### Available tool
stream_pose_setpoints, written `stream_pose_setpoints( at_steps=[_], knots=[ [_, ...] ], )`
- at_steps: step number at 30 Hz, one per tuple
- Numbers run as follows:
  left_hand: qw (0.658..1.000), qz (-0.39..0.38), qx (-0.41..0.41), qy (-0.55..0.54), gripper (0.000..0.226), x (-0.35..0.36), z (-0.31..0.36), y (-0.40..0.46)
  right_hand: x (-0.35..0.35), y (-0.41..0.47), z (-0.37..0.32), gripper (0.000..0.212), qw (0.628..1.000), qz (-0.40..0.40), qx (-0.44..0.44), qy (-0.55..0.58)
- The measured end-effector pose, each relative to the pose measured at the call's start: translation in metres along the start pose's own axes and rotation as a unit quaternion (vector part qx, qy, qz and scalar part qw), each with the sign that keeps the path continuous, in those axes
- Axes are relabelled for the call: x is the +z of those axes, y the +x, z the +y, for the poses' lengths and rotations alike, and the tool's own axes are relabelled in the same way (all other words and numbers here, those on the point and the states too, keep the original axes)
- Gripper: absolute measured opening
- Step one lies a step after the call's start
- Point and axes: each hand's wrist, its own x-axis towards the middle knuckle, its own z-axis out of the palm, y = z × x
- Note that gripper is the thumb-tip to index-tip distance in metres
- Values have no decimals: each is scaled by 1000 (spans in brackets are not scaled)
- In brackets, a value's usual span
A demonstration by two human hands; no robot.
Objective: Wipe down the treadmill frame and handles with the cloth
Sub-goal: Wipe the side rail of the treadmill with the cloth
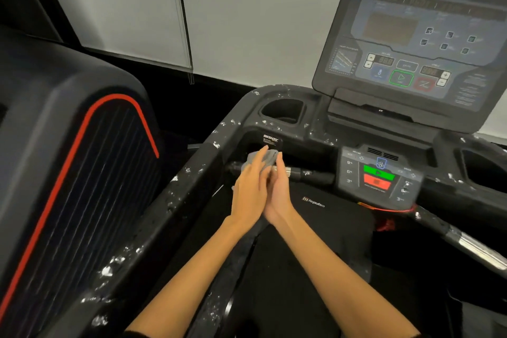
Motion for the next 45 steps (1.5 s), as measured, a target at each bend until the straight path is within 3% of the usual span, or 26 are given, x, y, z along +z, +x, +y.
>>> stream_pose_setpoints(
  at_steps=[4,10,13,15,19,24,32,36,39,41,45],
  knots=[
    [999,11,-45,-24,50,-12,21,-25,7,-15,3,44,998,-42,16,-32],
    [985,69,-42,155,61,-43,17,-60,20,-35,24,51,992,-71,61,-81],
    [978,100,-28,183,41,-62,9,-75,26,-38,39,56,995,-26,47,-84],
    [973,107,-32,200,40,-76,-1,-85,29,-41,49,64,994,-15,40,-99],
    [966,112,-51,228,39,-102,-20,-106,34,-45,66,34,990,-8,-14,-139],
    [952,104,-70,280,41,-138,-48,-130,49,-58,88,22,971,-22,-102,-215],
    [922,93,-146,346,45,-207,-92,-188,75,-80,143,26,937,25,-206,-280],
    [910,83,-227,338,39,-230,-103,-219,77,-83,181,31,919,9,-218,-330],
    [897,56,-280,337,40,-241,-108,-234,77,-82,211,44,894,-47,-210,-393],
    [891,35,-301,338,41,-246,-111,-242,81,-82,224,41,883,-75,-198,-419],
    [897,33,-310,314,37,-251,-109,-248,89,-72,243,46,859,-38,-225,-457]
  ],
)
